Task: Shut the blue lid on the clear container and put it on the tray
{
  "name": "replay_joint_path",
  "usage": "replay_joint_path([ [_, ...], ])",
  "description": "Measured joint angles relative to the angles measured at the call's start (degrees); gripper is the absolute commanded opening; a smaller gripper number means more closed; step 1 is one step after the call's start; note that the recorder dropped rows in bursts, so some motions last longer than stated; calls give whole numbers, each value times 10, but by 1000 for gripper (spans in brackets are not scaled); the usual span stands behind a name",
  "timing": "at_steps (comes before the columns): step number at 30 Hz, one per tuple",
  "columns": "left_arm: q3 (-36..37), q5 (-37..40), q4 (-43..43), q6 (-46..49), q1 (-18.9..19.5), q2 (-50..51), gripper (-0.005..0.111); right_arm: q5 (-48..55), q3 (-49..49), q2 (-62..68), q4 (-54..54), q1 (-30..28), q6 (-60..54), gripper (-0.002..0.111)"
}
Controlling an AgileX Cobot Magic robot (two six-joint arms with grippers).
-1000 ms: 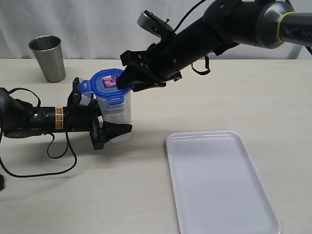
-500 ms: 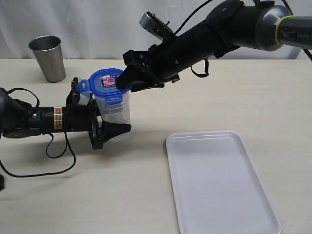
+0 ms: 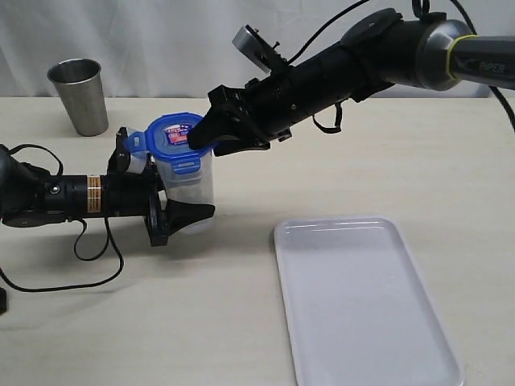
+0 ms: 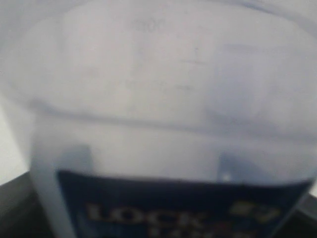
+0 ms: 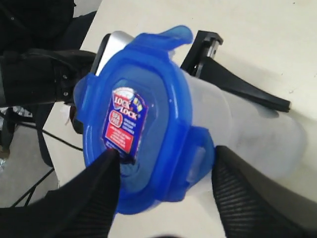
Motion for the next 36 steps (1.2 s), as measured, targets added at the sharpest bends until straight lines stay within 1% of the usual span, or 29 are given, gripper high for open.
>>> replay_joint_path([
  [7, 0, -2, 3, 5, -1, 0, 0, 33, -44, 6, -44, 3, 18, 53],
  [12, -2, -1, 3, 1, -6, 0, 0, 36, -62, -1, -99, 8, 45, 66],
  [14, -2, 0, 5, -6, -11, 0, 0, 36, -63, -3, -111, 9, 46, 68],
  [21, -2, 1, 9, -26, -16, 0, 0, 34, -63, -19, -144, 9, 47, 68],
  [28, -3, 4, 9, -38, -17, 0, 0, 18, -74, -43, -243, 9, 81, 68],
  [32, -4, 3, 9, -38, -17, 0, 0, 14, -74, -64, -272, 9, 33, 67],
  [36, -5, 4, 7, -42, -17, 0, 0, 18, -73, -98, -281, 11, -44, 62],
])
